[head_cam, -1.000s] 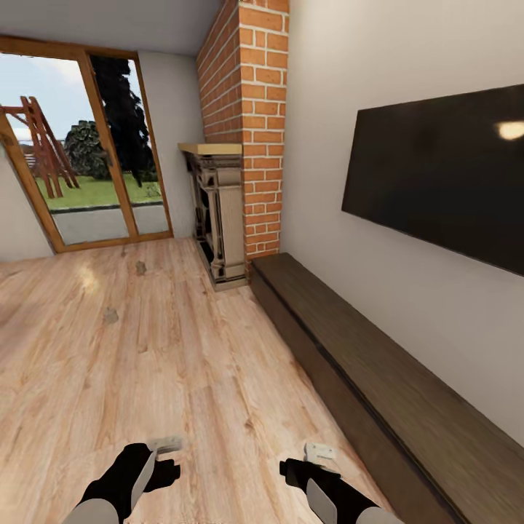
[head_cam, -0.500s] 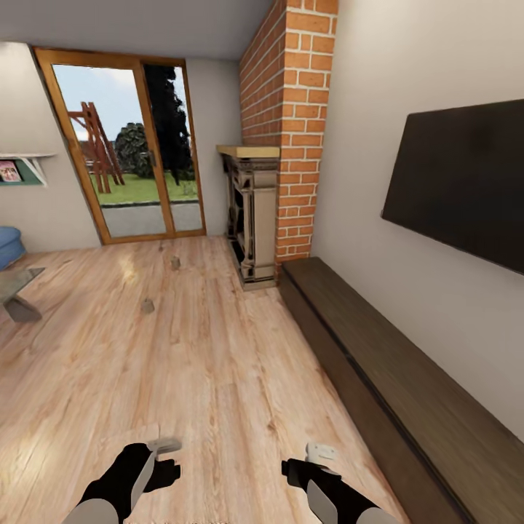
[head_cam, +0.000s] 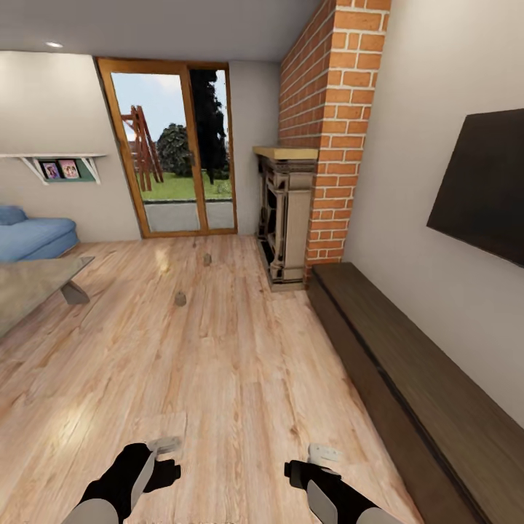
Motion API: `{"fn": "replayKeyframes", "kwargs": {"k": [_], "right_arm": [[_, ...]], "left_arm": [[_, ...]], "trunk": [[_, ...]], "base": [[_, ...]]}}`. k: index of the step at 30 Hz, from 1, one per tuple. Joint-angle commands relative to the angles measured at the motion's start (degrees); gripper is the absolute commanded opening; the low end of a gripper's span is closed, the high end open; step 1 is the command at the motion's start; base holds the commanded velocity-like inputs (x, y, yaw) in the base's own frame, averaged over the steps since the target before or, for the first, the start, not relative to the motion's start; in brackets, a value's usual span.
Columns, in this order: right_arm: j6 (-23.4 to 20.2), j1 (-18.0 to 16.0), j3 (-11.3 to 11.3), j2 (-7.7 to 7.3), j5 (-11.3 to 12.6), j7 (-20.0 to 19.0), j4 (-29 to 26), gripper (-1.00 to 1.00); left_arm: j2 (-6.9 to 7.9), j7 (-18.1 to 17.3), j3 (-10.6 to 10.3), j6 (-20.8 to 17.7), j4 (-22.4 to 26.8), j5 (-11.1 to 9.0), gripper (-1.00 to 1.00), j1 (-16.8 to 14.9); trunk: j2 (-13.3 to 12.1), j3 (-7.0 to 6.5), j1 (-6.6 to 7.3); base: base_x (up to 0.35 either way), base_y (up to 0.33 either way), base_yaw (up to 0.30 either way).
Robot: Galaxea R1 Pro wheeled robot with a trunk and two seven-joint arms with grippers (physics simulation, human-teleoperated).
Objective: Place each of the two pumpkins and all three candles from the living room inside a cabinet in the living room (use any cabinet), then make sure every cabinet is closed, and position the cauldron so it is next to a table in the living room.
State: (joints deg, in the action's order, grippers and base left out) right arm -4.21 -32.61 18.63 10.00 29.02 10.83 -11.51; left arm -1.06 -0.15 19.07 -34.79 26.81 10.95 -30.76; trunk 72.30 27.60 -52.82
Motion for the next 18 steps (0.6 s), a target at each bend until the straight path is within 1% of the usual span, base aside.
{"fn": "replayKeyframes", "kwargs": {"k": [1,5,14,18], "right_arm": [[-0.01,0.00,0.00,0.00,0.02,0.03,0.00,1.00],[-0.01,0.00,0.00,0.00,0.02,0.06,0.00,1.00],[-0.01,0.00,0.00,0.00,0.05,0.07,0.02,1.00],[0.57,0.00,0.00,0.00,-0.08,-0.13,0.01,1.00]], "left_arm": [[0.00,-0.05,0.00,-0.28,0.00,-0.02,1.00,0.00],[-0.07,-0.16,0.00,-0.88,0.00,-0.05,1.00,0.00],[-0.08,-0.20,0.00,-0.90,0.00,-0.02,1.00,0.00],[-0.07,-0.20,-0.06,-0.86,0.00,0.18,1.00,0.00]], "trunk": [[0.00,-0.01,0.00],[0.00,-0.07,0.00],[0.00,-0.30,0.00],[0.00,-0.39,0.00]], "base": [[0.000,0.000,0.293],[0.000,0.000,0.293],[0.002,0.000,0.293],[0.127,-0.030,0.279]]}}
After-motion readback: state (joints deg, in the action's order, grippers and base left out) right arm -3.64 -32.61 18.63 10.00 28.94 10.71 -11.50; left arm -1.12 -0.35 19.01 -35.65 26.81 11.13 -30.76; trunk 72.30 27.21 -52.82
